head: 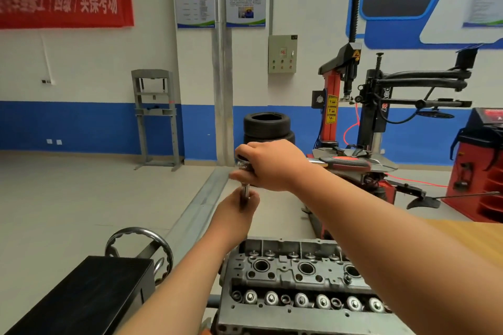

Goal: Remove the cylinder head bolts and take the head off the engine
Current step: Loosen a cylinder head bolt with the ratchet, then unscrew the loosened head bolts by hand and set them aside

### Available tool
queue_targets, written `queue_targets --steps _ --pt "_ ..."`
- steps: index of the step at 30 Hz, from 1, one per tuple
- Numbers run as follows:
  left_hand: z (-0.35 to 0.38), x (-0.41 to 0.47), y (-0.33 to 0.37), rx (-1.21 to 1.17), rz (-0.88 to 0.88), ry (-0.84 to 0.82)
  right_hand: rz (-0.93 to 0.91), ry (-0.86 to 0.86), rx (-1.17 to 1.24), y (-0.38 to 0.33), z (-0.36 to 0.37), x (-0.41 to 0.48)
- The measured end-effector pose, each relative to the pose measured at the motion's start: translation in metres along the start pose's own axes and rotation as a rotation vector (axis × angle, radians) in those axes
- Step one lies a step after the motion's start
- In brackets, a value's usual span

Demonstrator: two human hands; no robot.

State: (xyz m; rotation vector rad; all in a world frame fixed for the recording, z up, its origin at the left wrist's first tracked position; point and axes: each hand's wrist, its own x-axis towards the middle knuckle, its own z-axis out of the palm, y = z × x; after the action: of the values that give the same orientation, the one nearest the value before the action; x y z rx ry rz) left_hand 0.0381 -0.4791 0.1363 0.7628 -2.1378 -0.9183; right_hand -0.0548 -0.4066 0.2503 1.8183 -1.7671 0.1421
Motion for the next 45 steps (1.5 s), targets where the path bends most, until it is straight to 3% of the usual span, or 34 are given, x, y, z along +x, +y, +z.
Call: queue_targets --steps 3,6,11,16,19,21,23,27,30,36,40,45 --pt "-0.003 -0.001 0.0 -0.325 -0.085 -0.121 0.102 -0.075 0.161 0.013 0.004 0.004" --pt "-0.011 0.002 -0.002 -0.16 -0.001 -0.131 0.209 -0.13 0.202 0.012 0.008 0.005" --pt "-0.006 0.008 -0.003 0.159 0.092 0.057 0.331 -0.212 0.018 0.001 -0.001 0.008" --pt "0.001 0.015 -0.013 0.175 0.068 0.21 0.231 -0.264 0.046 -0.009 -0.007 0.014" --pt "0.013 0.014 -0.018 0.08 0.066 0.123 0.421 -0.299 0.387 -0.002 -0.012 0.02" --pt "0.019 0.013 -0.017 -0.161 0.011 0.023 0.577 -0.405 0.658 0.013 -0.017 0.02" --pt "0.022 0.014 -0.017 -0.229 -0.004 -0.038 0.693 -0.556 0.961 0.029 -0.021 0.015" --pt "0.033 0.012 -0.017 -0.217 0.033 0.002 0.639 -0.822 1.293 0.06 -0.015 -0.001" --pt "0.034 0.013 -0.018 -0.235 0.005 0.022 0.586 -0.791 1.39 0.066 -0.008 -0.006" --pt "0.033 0.015 -0.023 -0.249 -0.017 0.02 0.508 -0.754 1.363 0.068 -0.004 0.007" --pt "0.031 0.017 -0.028 -0.314 -0.03 0.037 0.559 -0.682 1.571 0.078 -0.01 0.009" --pt "0.026 0.014 -0.026 -0.294 -0.012 0.047 0.461 -0.775 1.306 0.072 -0.027 0.012"
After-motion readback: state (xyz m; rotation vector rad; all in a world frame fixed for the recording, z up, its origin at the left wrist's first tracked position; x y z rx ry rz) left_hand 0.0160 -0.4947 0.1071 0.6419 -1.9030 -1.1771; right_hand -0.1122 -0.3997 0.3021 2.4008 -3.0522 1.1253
